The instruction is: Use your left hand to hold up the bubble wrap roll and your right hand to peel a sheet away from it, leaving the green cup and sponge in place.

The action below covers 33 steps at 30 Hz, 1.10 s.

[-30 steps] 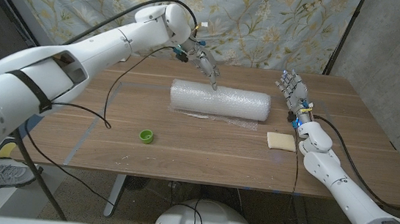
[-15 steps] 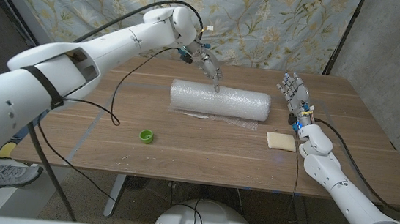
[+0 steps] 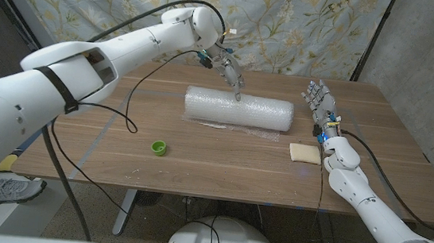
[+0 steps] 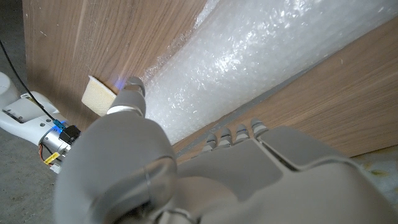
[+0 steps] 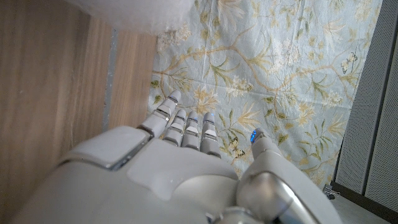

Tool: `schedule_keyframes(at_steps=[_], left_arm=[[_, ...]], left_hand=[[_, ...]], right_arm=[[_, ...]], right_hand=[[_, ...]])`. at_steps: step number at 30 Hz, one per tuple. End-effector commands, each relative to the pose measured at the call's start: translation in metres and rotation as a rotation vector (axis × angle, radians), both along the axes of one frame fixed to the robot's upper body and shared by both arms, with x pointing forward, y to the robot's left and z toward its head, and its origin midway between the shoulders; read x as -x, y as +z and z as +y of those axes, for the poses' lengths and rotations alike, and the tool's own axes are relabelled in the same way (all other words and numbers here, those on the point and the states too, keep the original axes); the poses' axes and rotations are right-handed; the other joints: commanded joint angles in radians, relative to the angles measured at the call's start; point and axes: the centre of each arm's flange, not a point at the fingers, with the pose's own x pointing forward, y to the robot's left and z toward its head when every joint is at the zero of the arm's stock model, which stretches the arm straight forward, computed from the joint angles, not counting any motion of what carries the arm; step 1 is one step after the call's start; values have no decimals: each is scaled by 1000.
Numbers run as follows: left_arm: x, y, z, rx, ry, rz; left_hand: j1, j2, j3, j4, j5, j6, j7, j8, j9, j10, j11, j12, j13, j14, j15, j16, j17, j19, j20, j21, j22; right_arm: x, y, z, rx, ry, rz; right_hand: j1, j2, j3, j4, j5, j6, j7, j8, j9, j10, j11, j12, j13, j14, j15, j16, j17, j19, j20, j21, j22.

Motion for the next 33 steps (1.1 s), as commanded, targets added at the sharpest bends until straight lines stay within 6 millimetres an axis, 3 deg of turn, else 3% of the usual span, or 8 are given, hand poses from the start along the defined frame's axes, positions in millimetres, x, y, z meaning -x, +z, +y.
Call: schedule_keyframes(at_steps=[1,15,33], left_arm=[[3,-10,-6,-13,2,28],[0,-21,-17,-50,-4,47],[-3,-15,-15,-66,13,7]], left_hand=[[4,13,-2,-2,2,-174,6,1,3,-180,8,7,4,-138,3,4,3,-22,0,7,5],[1,19,-5,-3,4,-172,6,1,3,-180,7,6,4,-136,4,4,3,-27,0,7,6],[0,23,-9,-3,4,-158,6,2,3,-173,7,9,3,-130,4,4,3,-23,1,8,6]], right_arm=[[0,4,2,19,10,-6],[1,-1,-8,19,4,1],[-3,-2,-7,19,12,17]], right_hand=[[5,-3,0,-4,4,2,-3,4,5,2,6,4,5,-1,6,6,3,5,5,2,5],[4,-4,-1,-5,4,2,-4,4,5,1,6,4,5,-1,8,5,3,5,5,2,5],[1,-5,-1,-5,4,1,-4,4,5,1,5,4,5,-1,7,5,3,4,6,2,5]])
